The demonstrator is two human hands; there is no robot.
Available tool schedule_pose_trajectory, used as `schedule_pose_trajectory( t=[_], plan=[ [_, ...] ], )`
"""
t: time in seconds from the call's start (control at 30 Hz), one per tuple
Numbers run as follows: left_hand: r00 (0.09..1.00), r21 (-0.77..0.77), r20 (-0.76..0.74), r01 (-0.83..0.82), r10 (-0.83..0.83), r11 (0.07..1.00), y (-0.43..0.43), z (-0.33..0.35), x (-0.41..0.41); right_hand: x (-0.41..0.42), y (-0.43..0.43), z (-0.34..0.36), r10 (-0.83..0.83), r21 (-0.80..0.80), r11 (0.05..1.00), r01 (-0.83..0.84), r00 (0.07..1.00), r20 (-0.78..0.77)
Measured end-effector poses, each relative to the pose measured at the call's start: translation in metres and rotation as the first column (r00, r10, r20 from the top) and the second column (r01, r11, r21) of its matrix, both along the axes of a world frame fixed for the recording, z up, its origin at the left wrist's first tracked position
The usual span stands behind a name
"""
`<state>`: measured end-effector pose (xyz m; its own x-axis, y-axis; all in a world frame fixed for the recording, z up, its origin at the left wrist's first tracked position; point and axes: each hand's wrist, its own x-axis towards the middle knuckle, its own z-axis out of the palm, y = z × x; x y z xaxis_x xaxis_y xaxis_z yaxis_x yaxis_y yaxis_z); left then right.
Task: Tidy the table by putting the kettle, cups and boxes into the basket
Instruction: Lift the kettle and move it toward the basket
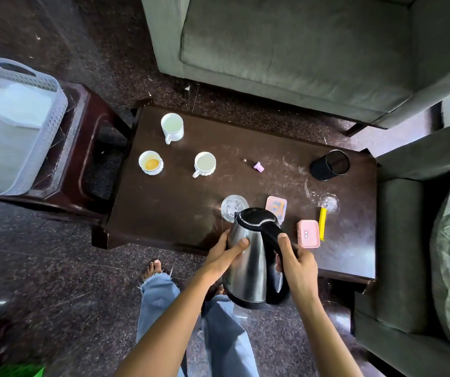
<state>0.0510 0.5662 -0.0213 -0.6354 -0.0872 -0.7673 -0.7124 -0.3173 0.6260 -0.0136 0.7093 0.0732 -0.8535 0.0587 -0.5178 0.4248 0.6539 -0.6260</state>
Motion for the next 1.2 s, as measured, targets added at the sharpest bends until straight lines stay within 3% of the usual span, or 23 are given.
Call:
schedule_pose_trajectory(
  t=[0.2, 0.37, 0.47, 0.53, 0.63, 0.83, 1.03, 1.2],
  plan=[
    [0.994, 0.003, -0.097, 0.050, -0.049, 0.999, -0.018, 0.000, 0.012, 0.028, -0.009, -0.007, -0.183, -0.164, 0.970, 0.181, 0.983, 0.004],
    [0.978, -0.064, -0.203, 0.036, -0.048, 0.997, -0.053, 0.002, 0.027, 0.040, -0.035, 0.000, -0.158, -0.287, 0.949, 0.129, 0.984, -0.079],
    [0.966, -0.112, -0.236, -0.137, 0.107, 0.984, -0.088, 0.018, 0.037, 0.042, -0.063, 0.010, -0.109, -0.397, 0.916, 0.052, 0.987, -0.122],
    [0.928, -0.212, -0.247, -0.332, 0.278, 0.919, -0.115, 0.037, 0.040, 0.039, -0.092, 0.022, -0.105, -0.475, 0.880, 0.019, 0.982, -0.155],
    [0.826, -0.441, -0.269, -0.562, 0.495, 0.699, -0.167, 0.047, 0.055, 0.034, -0.148, 0.036, -0.132, -0.575, 0.818, 0.006, 0.975, -0.178],
    [0.599, -0.476, -0.319, -0.771, 0.734, 0.423, -0.279, 0.054, 0.091, 0.026, -0.271, 0.053, -0.001, -0.735, 0.666, -0.131, 0.984, -0.176],
    [0.443, -0.477, -0.365, -0.844, 0.819, 0.244, -0.369, 0.056, 0.126, 0.035, -0.391, 0.058, 0.122, -0.772, 0.578, -0.267, 0.963, -0.241],
    [0.421, -0.471, -0.321, -0.848, 0.848, 0.243, -0.427, 0.052, 0.151, 0.054, -0.482, 0.043, 0.193, -0.779, 0.533, -0.331, 0.944, -0.269]
  ],
)
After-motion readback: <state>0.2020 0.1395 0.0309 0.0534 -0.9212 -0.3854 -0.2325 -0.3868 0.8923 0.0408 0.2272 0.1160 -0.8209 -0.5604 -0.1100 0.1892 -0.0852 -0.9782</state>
